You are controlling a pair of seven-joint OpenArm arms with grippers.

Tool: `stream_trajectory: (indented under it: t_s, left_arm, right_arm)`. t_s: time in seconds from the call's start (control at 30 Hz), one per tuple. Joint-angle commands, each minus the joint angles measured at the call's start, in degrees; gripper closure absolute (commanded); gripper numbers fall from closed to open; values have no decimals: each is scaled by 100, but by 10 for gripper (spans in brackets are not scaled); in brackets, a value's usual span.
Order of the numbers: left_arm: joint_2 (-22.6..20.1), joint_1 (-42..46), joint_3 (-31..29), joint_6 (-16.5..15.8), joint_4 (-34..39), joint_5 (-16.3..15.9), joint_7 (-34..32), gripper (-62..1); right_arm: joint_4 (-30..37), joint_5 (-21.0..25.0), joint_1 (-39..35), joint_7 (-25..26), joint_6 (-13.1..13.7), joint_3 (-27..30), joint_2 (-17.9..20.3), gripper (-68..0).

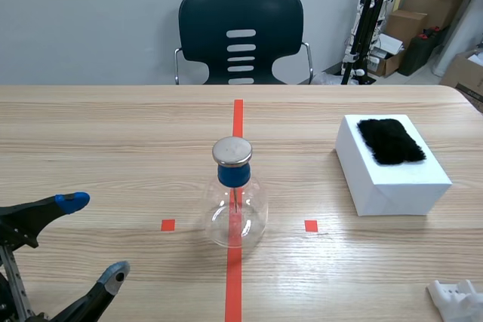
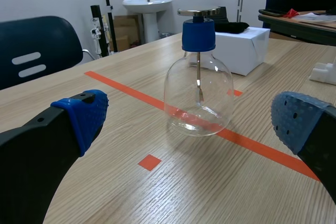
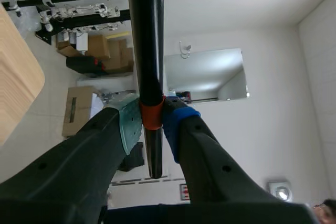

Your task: Do the electroscope experiment. hold the rod still at the electroscope

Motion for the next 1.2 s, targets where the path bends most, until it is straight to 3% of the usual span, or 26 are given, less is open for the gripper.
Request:
stream_trajectory:
  t_s: [0.0,0.13,0.4,0.67,0.77,1.17]
  left_arm:
    - [-2,-31,4,-15,68,-39,-63,-623]
    - [-2,-31,4,-15,68,-42,-63,-623]
    - [-2,-31,4,-15,68,-42,-63,-623]
    - [-2,-31,4,-17,68,-39,-66,-623]
    - [-2,-31,4,-17,68,-42,-70,-623]
    - [-2,-31,4,-17,68,-42,-66,-623]
  right_arm:
    - [-42,234,-92,151,-87,133,42,-4]
    - [-205,651,-402,632,-87,501,-197,-4]
    - [-361,682,-813,1292,-85,866,-933,-4]
    - [-363,678,-1193,1292,-90,994,-1405,-4]
    - [-363,658,-1204,1082,-85,994,-1565,-4]
    - [-363,662,-1200,970,-81,992,-1587,-4]
